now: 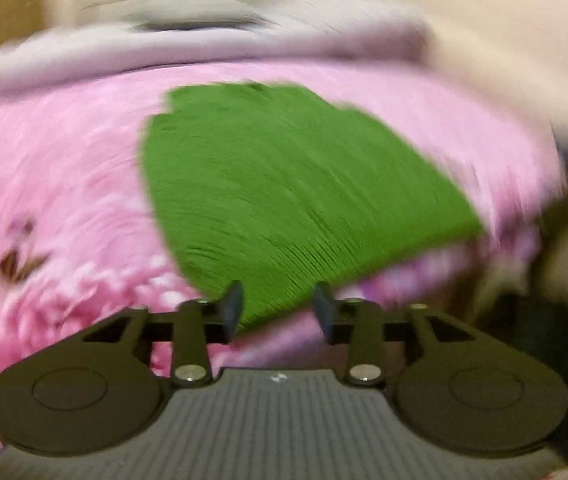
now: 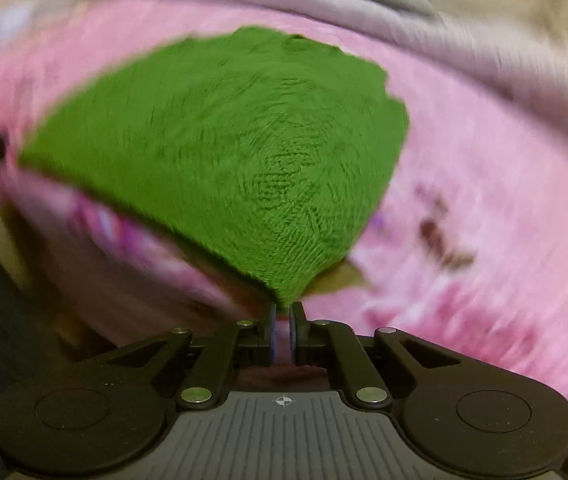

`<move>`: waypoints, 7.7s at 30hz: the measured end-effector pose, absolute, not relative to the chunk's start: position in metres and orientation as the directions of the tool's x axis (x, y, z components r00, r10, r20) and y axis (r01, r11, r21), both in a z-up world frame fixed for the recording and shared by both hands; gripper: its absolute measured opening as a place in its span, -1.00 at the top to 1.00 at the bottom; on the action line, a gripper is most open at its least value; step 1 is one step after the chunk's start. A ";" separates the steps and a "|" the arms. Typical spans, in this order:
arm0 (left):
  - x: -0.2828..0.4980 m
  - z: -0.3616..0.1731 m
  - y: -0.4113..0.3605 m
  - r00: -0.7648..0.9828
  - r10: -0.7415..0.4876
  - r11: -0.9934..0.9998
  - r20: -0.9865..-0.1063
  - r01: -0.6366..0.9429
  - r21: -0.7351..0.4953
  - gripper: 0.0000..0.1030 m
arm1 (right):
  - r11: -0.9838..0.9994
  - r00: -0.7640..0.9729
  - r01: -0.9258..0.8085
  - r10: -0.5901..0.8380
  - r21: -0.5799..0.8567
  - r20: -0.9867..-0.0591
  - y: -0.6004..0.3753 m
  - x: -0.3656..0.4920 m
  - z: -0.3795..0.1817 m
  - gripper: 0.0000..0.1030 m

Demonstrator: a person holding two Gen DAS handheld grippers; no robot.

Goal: Fold clothes

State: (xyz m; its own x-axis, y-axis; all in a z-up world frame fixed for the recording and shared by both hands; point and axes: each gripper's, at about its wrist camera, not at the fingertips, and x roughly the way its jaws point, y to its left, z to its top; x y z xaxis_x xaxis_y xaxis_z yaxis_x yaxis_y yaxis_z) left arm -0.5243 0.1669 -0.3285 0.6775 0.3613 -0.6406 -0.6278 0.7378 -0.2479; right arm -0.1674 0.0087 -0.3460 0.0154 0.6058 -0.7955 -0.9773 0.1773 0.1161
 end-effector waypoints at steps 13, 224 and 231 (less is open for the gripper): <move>-0.538 -0.403 0.245 0.773 0.285 0.176 -0.568 -0.624 -0.761 0.08 | 0.484 -0.173 -0.334 0.812 0.809 -0.557 0.000 -0.058 -0.409 -0.45; -0.423 -0.328 0.157 0.401 0.460 0.600 -0.792 -0.798 -0.056 0.31 | 0.329 0.118 -0.930 0.690 0.164 -0.714 0.025 -0.145 -0.310 -0.33; -0.402 -0.327 0.246 0.422 0.473 0.618 -0.774 -0.785 -0.051 0.26 | 0.262 0.108 -0.958 0.706 0.116 -0.700 0.067 -0.066 -0.306 -0.33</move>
